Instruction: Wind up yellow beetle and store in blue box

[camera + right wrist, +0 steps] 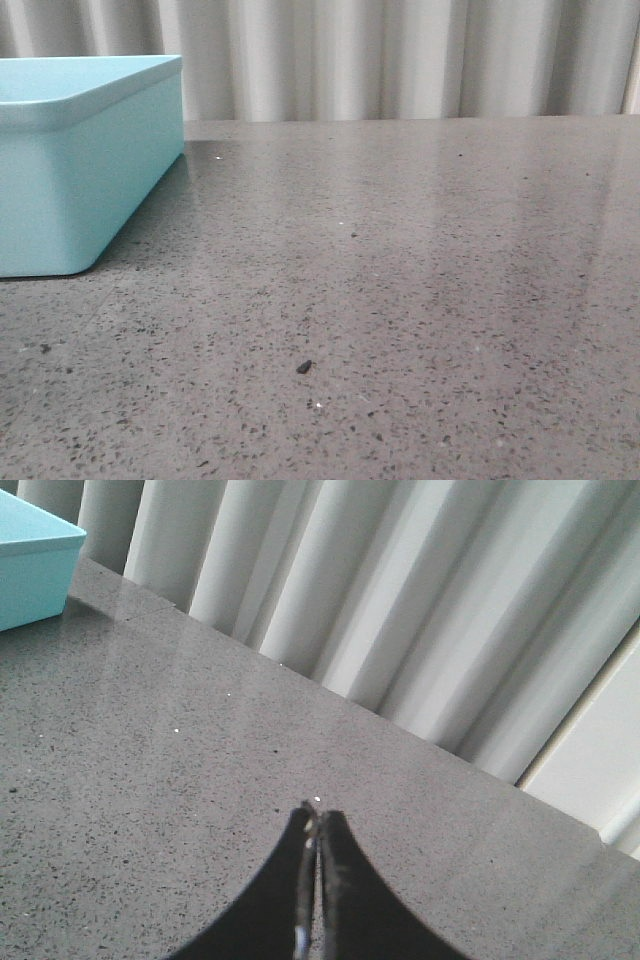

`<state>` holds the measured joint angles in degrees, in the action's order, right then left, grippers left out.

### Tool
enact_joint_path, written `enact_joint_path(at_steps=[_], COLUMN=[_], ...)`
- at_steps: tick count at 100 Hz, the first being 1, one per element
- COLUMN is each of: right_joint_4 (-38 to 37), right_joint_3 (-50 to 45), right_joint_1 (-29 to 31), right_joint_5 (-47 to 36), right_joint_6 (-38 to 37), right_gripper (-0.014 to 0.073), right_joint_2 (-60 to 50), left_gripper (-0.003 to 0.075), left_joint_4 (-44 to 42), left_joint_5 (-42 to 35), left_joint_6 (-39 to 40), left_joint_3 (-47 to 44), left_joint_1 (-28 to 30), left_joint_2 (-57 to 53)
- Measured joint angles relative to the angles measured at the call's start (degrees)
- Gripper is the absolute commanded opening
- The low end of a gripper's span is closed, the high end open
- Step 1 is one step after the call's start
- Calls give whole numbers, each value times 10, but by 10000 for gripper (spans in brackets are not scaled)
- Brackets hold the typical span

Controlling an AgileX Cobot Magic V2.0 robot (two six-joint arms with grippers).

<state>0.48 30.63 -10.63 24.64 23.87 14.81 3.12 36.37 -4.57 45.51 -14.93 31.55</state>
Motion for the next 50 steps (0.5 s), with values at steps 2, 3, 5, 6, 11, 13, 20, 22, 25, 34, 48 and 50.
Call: enact_joint_path(at_steps=[2,3,5,6,11,13,20,22,25,34,48,50], right_joint_4=[0,0,0,0,0,0,0,0,0,0,0,0], right_joint_3=[0,0,0,0,0,0,0,0,0,0,0,0], right_joint_1=[0,0,0,0,0,0,0,0,0,0,0,0], right_joint_5=[-1,-1,-2,-2,-6,-6,-8,-8,-8,-9,-10,-10], right_joint_6=[0,0,0,0,0,0,0,0,0,0,0,0], right_gripper=[-41,-41,-41,-41,-41,-41,-41,-41,-41,-41,-41,-41], right_joint_2=[0,0,0,0,0,0,0,0,0,0,0,0], left_gripper=[132,107,83,58,-20,-19,-21,-21,-21,-21,-21,-21], left_joint_4=[0,0,0,0,0,0,0,0,0,0,12,15], left_joint_5=[-5,-7,-13,-14,-26,-33,-73,-89,-112,-187,-301,-320], left_joint_6=[0,0,0,0,1,1,1,1,1,1,1,1], left_joint_3=[-15,-20,-34,-38,-70,-77,-112,-123,-141,-189,-282,-297], left_joint_1=[0,0,0,0,0,0,0,0,0,0,0,0], left_joint_2=[-14,-19,-32,-40,-68,-78,-112,-121,-131,-156,-164,-164])
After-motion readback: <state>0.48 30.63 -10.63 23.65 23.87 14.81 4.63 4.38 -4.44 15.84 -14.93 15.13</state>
